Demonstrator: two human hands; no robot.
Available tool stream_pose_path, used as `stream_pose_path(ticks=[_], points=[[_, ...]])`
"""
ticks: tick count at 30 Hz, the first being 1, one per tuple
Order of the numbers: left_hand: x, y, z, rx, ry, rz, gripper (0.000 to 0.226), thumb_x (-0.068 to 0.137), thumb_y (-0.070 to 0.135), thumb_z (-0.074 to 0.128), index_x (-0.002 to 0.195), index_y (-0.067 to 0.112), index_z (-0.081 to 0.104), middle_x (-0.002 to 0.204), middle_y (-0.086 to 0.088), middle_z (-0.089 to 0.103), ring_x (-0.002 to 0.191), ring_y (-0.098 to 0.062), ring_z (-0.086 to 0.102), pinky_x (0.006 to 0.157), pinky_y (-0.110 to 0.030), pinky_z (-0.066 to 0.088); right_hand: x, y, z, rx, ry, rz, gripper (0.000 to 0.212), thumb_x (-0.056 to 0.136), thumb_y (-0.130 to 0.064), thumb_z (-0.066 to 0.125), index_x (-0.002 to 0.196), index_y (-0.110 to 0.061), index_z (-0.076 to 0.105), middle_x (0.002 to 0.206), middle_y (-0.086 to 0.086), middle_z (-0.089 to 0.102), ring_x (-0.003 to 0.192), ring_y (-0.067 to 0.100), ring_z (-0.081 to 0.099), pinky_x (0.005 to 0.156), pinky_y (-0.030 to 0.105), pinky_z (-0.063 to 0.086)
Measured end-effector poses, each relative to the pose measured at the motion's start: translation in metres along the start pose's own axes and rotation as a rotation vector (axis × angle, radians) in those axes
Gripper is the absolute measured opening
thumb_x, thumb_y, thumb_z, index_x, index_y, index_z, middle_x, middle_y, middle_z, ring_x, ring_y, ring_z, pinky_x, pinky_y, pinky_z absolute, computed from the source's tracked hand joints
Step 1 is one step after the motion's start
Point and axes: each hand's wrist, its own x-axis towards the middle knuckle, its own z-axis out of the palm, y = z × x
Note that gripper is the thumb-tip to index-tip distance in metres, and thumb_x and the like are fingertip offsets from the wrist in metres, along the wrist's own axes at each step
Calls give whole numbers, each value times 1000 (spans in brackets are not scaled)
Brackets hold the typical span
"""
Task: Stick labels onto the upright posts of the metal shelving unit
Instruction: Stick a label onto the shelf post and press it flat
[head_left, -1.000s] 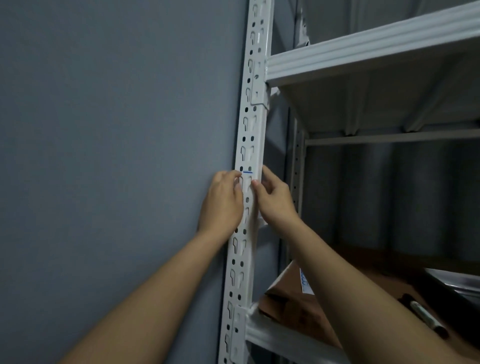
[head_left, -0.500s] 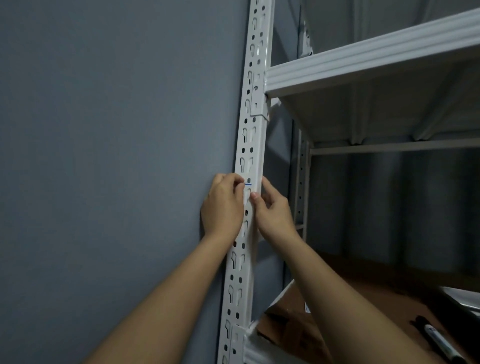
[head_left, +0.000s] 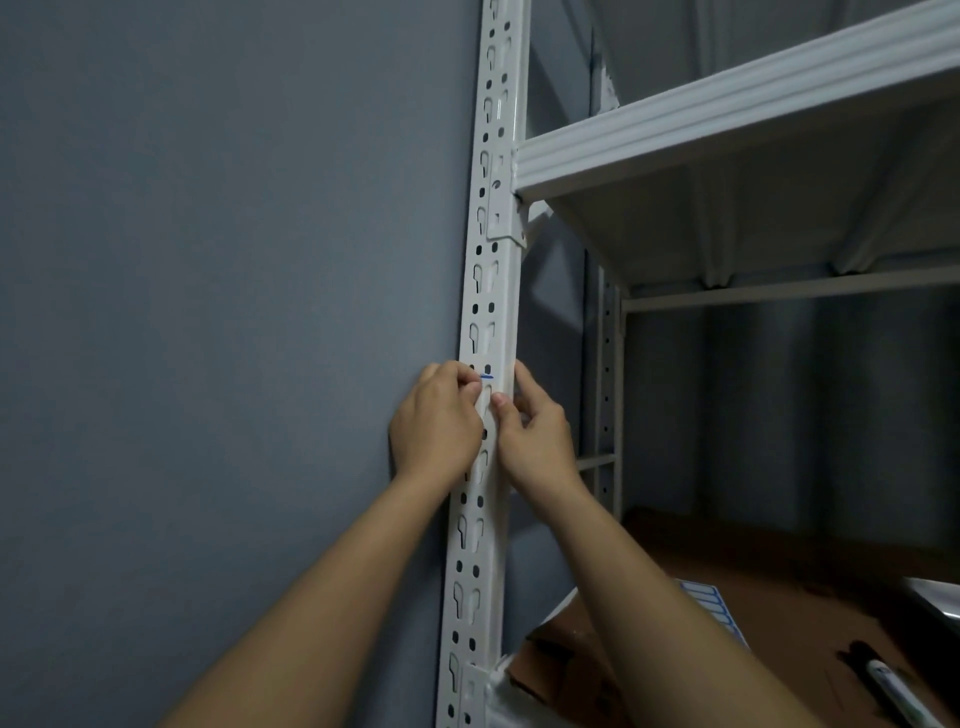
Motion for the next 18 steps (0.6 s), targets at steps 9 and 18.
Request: stream_pose_path(ticks=[9, 18], points=[[-6, -7, 3, -101, 74, 49, 16, 95, 24, 50, 108, 23, 58, 112, 2, 57, 95, -20, 60, 80, -35, 48, -1, 4, 6, -86, 43, 43, 47, 96, -24, 49, 140, -39, 43, 118, -6, 68, 103, 14, 66, 93, 41, 52], [-10, -7, 4, -145, 105, 41, 12, 94, 27, 53, 101, 28, 63, 103, 7, 54, 84, -11, 59, 67, -22, 34, 0, 6, 8, -113, 38, 67, 49, 93, -34, 47, 141, -41, 39, 123, -5, 65, 108, 17, 63, 94, 44, 52]])
